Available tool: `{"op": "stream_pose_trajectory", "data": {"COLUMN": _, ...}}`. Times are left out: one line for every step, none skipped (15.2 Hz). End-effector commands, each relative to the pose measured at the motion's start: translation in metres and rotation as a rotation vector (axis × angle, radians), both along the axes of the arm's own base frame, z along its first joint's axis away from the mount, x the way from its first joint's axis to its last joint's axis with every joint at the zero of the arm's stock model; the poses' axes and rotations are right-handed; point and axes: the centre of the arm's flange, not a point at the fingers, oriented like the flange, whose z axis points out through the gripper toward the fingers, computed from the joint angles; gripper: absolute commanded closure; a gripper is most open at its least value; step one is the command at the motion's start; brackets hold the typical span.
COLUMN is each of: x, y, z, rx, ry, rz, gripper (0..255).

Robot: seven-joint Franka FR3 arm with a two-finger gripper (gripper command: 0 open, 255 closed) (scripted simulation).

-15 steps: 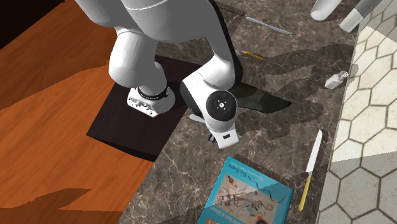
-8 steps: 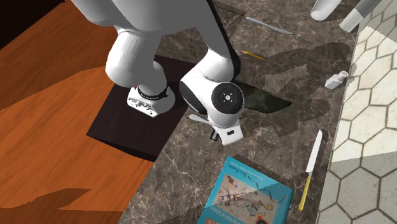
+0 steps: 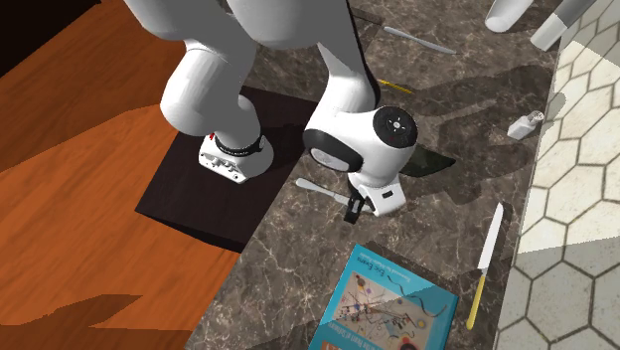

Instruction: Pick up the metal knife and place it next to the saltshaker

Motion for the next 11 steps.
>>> {"op": "stream_pose_trajectory", "data": {"x": 0.0003, "y": -0.0011, "z": -0.0113, "rx": -0.002, "ry": -0.001, "rz": 0.0, "gripper": 0}}
{"op": "stream_pose_trajectory", "data": {"x": 0.0002, "y": -0.0012, "z": -0.0197, "rx": -0.002, "ry": -0.001, "rz": 0.0, "gripper": 0}}
{"op": "stream_pose_trajectory", "data": {"x": 0.0002, "y": -0.0012, "z": -0.0197, "rx": -0.002, "ry": -0.001, "rz": 0.0, "gripper": 0}}
{"op": "stream_pose_trajectory", "data": {"x": 0.0001, "y": -0.0012, "z": -0.0196, "rx": -0.002, "ry": -0.001, "rz": 0.0, "gripper": 0}}
{"op": "stream_pose_trajectory", "data": {"x": 0.0002, "y": -0.0012, "z": -0.0197, "rx": -0.002, "ry": -0.001, "rz": 0.0, "gripper": 0}}
{"op": "stream_pose_trajectory", "data": {"x": 0.0002, "y": -0.0012, "z": -0.0197, "rx": -0.002, "ry": -0.001, "rz": 0.0, "gripper": 0}}
{"op": "stream_pose_trajectory", "data": {"x": 0.0002, "y": -0.0012, "z": -0.0197, "rx": -0.002, "ry": -0.001, "rz": 0.0, "gripper": 0}}
{"op": "stream_pose_trajectory", "data": {"x": 0.0002, "y": -0.0012, "z": -0.0197, "rx": -0.002, "ry": -0.001, "rz": 0.0, "gripper": 0}}
{"op": "stream_pose_trajectory", "data": {"x": 0.0002, "y": -0.0012, "z": -0.0197, "rx": -0.002, "ry": -0.001, "rz": 0.0, "gripper": 0}}
{"op": "stream_pose_trajectory", "data": {"x": 0.0002, "y": -0.0012, "z": -0.0196, "rx": -0.002, "ry": -0.001, "rz": 0.0, "gripper": 0}}
{"op": "stream_pose_trajectory", "data": {"x": 0.0002, "y": -0.0012, "z": -0.0196, "rx": -0.002, "ry": -0.001, "rz": 0.0, "gripper": 255}}
